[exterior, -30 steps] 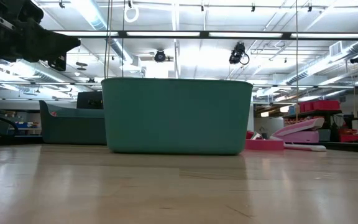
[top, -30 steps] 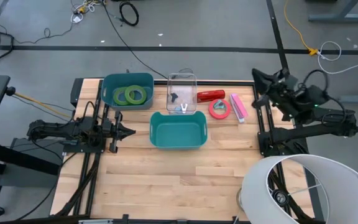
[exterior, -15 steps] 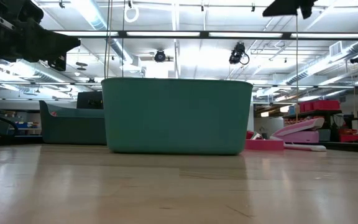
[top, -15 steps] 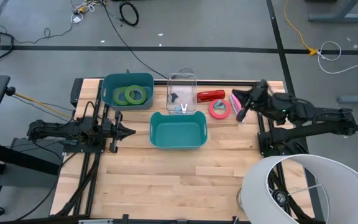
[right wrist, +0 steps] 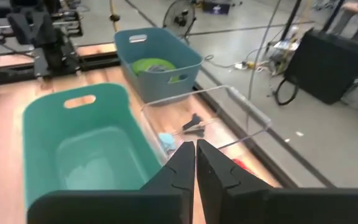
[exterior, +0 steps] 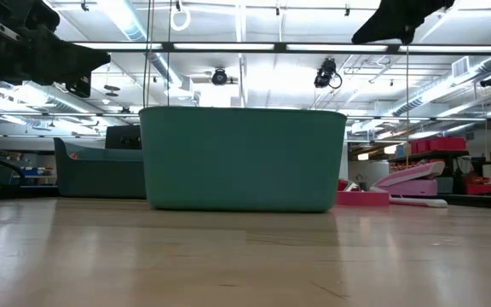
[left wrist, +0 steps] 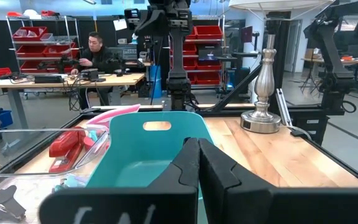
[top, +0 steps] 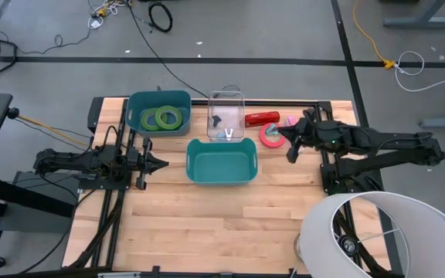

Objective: Pick and place Stapler, Stapler remover, tape
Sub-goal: Put the light blue staple remover into the transparent bin

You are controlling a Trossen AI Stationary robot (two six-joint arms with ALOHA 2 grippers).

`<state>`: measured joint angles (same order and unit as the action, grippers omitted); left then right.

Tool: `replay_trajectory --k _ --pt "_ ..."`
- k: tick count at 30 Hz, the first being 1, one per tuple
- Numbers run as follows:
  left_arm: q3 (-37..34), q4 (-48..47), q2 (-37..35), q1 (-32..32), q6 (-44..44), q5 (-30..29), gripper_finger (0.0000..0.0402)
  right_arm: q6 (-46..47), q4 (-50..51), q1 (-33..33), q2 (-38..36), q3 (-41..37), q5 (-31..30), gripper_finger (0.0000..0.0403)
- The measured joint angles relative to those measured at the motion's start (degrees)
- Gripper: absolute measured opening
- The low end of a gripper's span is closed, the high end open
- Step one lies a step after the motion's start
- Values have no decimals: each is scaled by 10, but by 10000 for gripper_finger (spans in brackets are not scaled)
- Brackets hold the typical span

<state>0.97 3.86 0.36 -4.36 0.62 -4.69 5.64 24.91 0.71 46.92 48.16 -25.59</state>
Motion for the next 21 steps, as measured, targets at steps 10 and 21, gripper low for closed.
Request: replay_trajectory --k 10,21 --pt "0 0 0 0 0 0 3 5 0 1 42 0 12 18" --pt "0 0 0 0 0 0 3 20 -4 1 60 -4 12 18"
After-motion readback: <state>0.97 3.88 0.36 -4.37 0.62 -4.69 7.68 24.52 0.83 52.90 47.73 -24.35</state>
